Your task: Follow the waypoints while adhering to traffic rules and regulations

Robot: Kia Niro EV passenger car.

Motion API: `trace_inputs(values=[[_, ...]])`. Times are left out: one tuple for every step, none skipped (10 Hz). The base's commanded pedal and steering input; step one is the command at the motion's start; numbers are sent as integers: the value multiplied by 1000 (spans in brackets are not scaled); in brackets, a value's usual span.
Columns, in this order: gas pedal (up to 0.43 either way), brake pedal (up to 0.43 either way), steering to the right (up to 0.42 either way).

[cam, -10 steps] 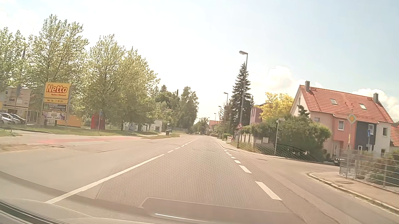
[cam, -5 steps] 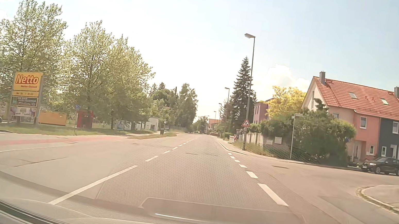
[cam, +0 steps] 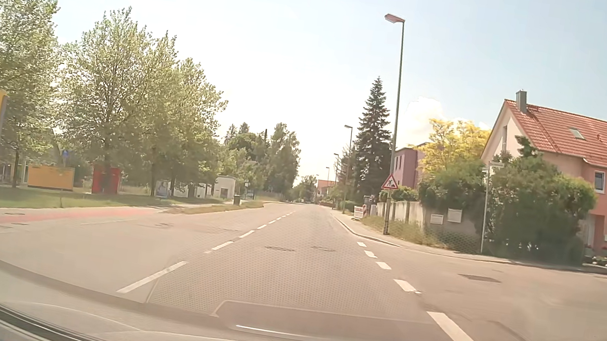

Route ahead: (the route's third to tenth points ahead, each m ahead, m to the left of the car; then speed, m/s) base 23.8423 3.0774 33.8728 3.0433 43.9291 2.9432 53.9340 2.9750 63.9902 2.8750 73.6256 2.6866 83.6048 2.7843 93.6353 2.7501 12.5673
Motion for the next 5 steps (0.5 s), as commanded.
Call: trace_inputs(values=[[169,0,-4],[157,0,-4],[150,0,-3],[138,0,-3],[138,0,-3]])
